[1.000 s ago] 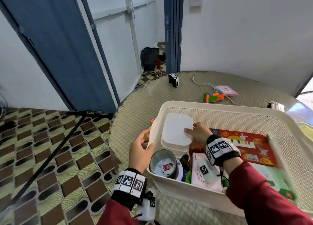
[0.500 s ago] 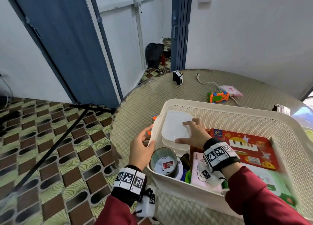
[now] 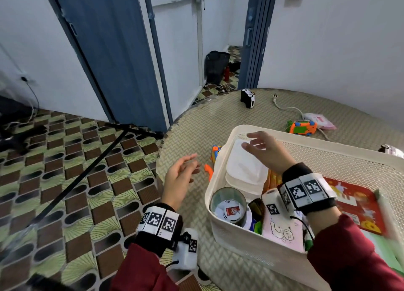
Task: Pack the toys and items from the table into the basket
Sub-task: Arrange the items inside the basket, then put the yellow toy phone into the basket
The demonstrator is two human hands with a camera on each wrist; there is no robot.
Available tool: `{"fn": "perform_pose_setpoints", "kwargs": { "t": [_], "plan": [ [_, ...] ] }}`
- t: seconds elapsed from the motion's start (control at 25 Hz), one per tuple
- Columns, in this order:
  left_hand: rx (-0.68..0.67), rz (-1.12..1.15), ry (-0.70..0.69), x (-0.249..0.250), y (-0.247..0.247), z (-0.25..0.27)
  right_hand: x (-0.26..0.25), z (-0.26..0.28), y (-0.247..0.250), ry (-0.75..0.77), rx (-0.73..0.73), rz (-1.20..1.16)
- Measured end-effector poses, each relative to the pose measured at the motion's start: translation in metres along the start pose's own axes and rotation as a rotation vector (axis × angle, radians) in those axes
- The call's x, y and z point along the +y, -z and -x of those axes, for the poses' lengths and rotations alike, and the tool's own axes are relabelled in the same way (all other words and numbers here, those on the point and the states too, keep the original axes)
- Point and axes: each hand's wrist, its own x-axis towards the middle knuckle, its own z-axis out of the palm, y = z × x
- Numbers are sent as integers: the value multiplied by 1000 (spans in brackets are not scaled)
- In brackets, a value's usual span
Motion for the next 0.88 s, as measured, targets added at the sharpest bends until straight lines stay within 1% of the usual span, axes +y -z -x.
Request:
{"fn": "perform_pose_setpoints", "kwargs": {
  "t": [0.12, 0.24, 0.36, 0.48, 0.56, 0.64, 0.72, 0.88],
  "plan": [
    [54, 28, -35, 15, 29, -20, -40, -11, -8, 13, 10, -161],
    [62, 18, -83, 27, 62, -46, -88, -20, -22, 34, 53, -269],
    [52, -1, -117, 34, 108, -75, -135, -33, -61, 48, 71, -329],
    [19, -52, -131, 34, 149, -100, -161, -46, -113, -2, 79, -352],
    [-3, -81, -97, 26, 177, -114, -166, -52, -152, -64, 81, -352],
    [-49, -114, -62, 14, 201, -129, -159, -57, -189, -117, 66, -339],
    [-93, -169, -28, -2, 217, -139, -140, -60, -223, -171, 39, -300],
    [-182, -215, 46, -39, 229, -159, -97, -63, -269, -289, -39, -201]
  ]
}}
